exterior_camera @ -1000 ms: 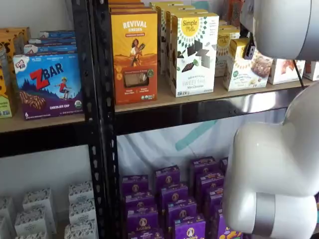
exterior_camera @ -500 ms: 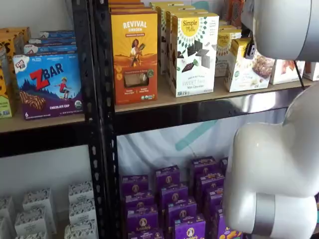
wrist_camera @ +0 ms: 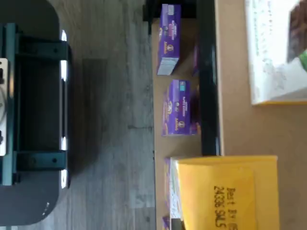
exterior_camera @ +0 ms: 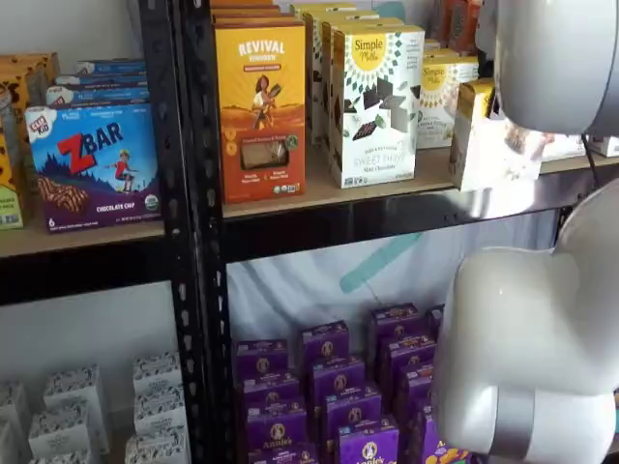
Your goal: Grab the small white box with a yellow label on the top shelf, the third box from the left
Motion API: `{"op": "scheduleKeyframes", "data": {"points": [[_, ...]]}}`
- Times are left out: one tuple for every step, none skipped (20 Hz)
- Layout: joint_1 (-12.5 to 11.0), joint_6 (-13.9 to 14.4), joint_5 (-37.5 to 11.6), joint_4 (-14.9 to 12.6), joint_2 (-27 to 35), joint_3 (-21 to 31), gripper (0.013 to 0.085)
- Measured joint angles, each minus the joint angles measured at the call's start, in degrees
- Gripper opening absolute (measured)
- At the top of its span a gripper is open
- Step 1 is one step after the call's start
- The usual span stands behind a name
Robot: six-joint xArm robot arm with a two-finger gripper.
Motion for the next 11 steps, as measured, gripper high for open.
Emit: {"op": "scheduleKeyframes", "data": {"points": [[0.1, 0.1, 0.4, -0.2, -0.6, 0.4, 0.0330], [0.2, 0.1, 0.6, -0.4, -1.2, 0.9, 0.0330], [0.3, 0.2, 0.8, -0.6, -2.0, 1.6, 0.0330], [0.4, 0.3, 0.8, -0.8, -2.7, 2.2, 0.0330], [0.6, 0.4, 0.9, -1.0, -3.5, 3.0, 0.0330], [0.7, 0.5, 1.0, -1.1, -4.1, 3.5, 0.0330], [0.8, 0.6, 1.0, -1.3, -4.7, 4.1, 0.0330], [1.0, 0.7, 1.1, -1.4, -5.3, 4.7, 0.0330], [1.1, 0.9, 1.2, -1.5, -5.9, 5.2, 0.0330], [1.2, 1.0, 1.3, -1.6, -6.4, 5.7, 0.0330], [1.3, 1.1, 1.3, -1.7, -6.7, 6.1, 0.0330]]}}
